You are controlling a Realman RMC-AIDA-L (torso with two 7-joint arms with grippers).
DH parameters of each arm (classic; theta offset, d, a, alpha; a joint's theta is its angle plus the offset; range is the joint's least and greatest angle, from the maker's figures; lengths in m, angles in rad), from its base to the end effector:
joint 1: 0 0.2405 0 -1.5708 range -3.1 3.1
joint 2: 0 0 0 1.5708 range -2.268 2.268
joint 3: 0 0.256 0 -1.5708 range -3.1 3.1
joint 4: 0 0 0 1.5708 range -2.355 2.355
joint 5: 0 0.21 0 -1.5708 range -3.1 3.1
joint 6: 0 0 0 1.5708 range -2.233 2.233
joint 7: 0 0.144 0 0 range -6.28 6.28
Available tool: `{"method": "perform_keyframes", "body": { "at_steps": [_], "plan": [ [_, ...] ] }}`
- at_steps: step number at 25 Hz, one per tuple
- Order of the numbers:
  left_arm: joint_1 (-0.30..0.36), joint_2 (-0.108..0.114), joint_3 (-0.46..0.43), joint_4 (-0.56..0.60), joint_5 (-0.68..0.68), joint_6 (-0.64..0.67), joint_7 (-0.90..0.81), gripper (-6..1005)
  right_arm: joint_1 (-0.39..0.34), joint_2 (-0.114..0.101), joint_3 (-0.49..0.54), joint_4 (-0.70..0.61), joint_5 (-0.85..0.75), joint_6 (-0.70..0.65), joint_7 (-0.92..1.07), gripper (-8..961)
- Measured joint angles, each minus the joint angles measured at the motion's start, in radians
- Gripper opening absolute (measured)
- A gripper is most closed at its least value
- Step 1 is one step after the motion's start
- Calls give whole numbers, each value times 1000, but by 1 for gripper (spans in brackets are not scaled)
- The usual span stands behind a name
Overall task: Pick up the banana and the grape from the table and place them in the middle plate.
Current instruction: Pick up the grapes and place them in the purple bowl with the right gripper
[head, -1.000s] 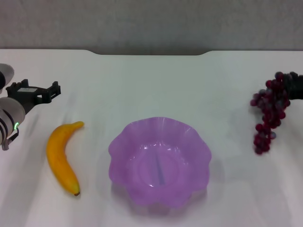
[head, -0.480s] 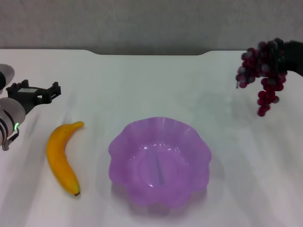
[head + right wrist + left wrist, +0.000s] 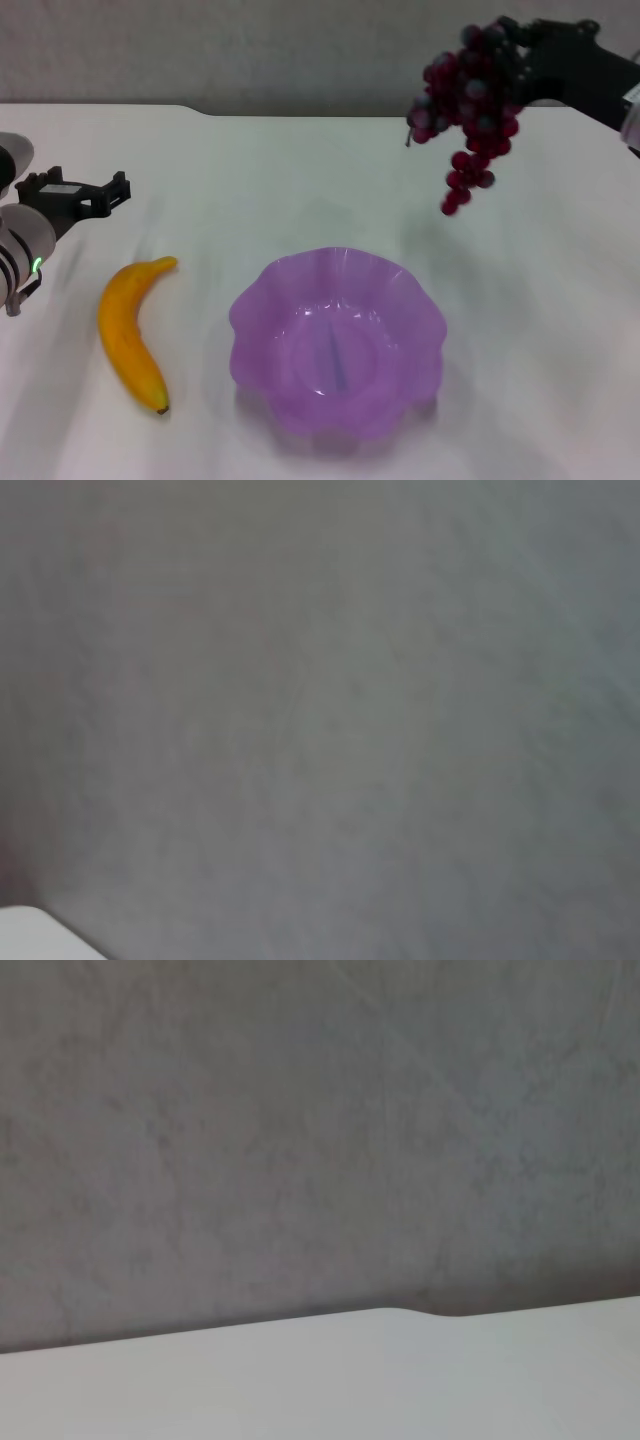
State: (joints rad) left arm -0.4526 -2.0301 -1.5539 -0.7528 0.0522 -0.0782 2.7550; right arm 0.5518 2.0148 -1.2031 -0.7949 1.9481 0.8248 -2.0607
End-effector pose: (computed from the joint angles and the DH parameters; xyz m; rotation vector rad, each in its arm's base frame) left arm -0.2970 0.4223 0.0117 -1.7111 -0.8292 -0.3052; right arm 0.2008 0.4357 0.0472 -2.1301 0.2349 0.6815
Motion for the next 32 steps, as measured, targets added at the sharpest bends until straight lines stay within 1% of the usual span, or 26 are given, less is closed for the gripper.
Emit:
{"method": "perform_keyframes", "body": {
  "at_steps": [4,6,10,16,21,23,24,25,29,32],
  "plan": [
    [-6,0,0,10,2,0,0,791,-6,0,-73,-69,0,2,22,142],
    [-9,0,1,11,2,-3,0,791,-5,0,-103,-80,0,2,28,142],
    [-21,-1,19,11,-4,-3,0,790,2,2,-197,-75,16,1,28,141],
    [-23,-1,24,12,-5,-2,0,788,-2,2,-396,-63,178,-5,-46,140],
    [-25,-1,33,12,-6,-1,0,787,2,2,-506,-51,247,-6,-78,138],
    [-26,-1,35,12,-7,-1,-1,787,-6,3,-553,-50,286,-7,-106,138],
    [-26,-1,35,12,-7,-1,-1,787,-22,4,-602,-50,340,-11,-164,137],
    [-26,-1,35,12,-7,-1,-1,786,-22,4,-602,-50,340,-11,-164,137],
    [-23,-1,35,12,-8,-1,-1,785,-59,5,-674,-47,456,-29,-281,136],
    [-22,-1,35,12,-8,-2,-2,785,-66,5,-696,-9,509,-33,-320,136]
  ]
}}
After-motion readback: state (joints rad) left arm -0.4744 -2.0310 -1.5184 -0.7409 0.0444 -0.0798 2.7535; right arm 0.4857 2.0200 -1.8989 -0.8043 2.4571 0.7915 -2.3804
